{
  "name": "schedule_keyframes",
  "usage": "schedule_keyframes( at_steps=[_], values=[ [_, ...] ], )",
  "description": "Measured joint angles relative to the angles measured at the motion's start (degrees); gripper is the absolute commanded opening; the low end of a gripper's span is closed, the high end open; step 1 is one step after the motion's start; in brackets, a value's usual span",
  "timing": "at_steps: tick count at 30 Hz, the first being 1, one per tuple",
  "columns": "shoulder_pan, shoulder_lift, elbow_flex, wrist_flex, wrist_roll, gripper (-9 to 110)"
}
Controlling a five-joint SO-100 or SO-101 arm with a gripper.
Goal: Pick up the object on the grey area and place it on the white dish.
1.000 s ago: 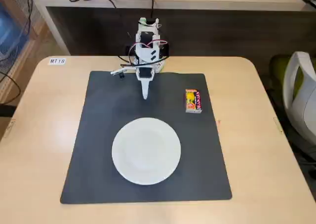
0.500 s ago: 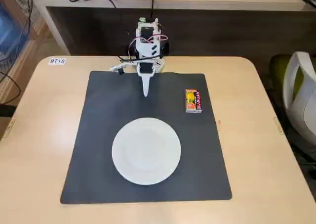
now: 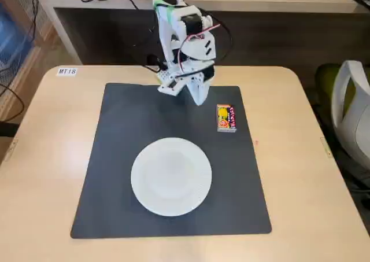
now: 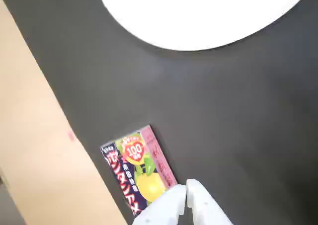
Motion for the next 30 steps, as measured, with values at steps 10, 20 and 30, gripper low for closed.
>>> schedule_keyframes(
  at_steps=[10,20,30],
  values=[
    [-9.05,-21.53,-12.92,-0.35,-8.09,0],
    [-12.48,-28.65,-18.02,-0.79,-12.83,0],
    [-14.24,-32.08,-19.16,1.23,-13.27,34]
  ],
)
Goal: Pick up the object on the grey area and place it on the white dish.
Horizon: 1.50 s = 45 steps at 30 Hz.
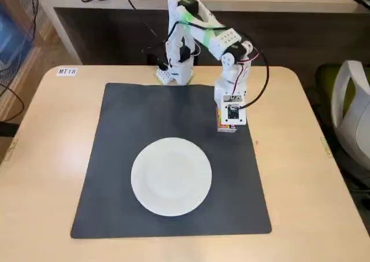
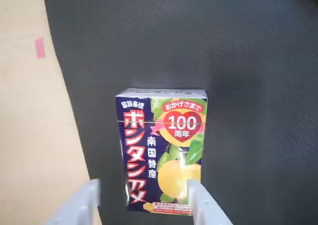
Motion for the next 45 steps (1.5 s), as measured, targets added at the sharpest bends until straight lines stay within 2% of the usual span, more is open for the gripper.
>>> schedule_keyframes(
  at_steps=[4,13,24,29,34,40,45],
  values=[
    [0.00,0.00,0.00,1.67,-0.44,39],
    [1.32,-4.92,0.00,2.29,-2.29,39],
    [3.52,-8.44,-0.09,0.88,-3.96,29],
    [2.72,-10.28,-0.18,0.00,-4.31,19],
    [2.90,-10.72,-1.32,-0.62,-4.13,14],
    [5.01,-9.32,-1.32,-0.70,-3.25,18],
    [13.36,-5.45,-1.05,-1.14,-3.08,18]
  ],
)
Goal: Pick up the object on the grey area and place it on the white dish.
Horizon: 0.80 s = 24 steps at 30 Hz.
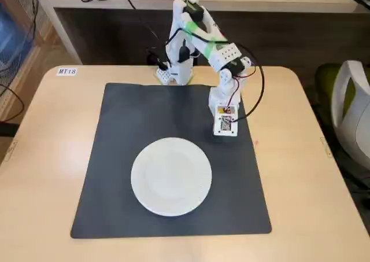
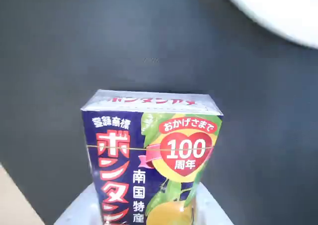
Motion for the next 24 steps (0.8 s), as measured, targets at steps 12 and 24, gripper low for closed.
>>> schedule_keyframes(
  at_steps=[12,24],
  values=[
    [18.90,-0.18,-13.45,-2.02,3.60,17],
    [26.89,-25.40,-45.26,10.02,9.23,20]
  ],
)
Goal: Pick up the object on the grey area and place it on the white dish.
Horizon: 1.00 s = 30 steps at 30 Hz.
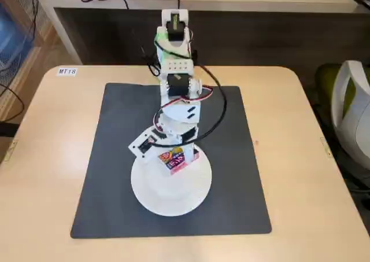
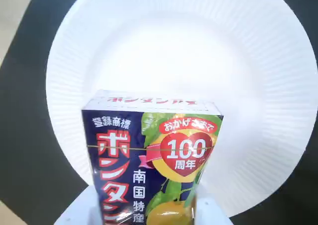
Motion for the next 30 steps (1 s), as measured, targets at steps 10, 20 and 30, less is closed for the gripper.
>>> schedule_keyframes(
  at_steps=[10,20,30],
  values=[
    [0.26,-12.83,-13.54,8.00,-0.09,36],
    [0.44,-15.73,-20.83,14.85,1.41,36],
    [2.11,4.57,-20.83,15.29,16.17,0]
  ],
)
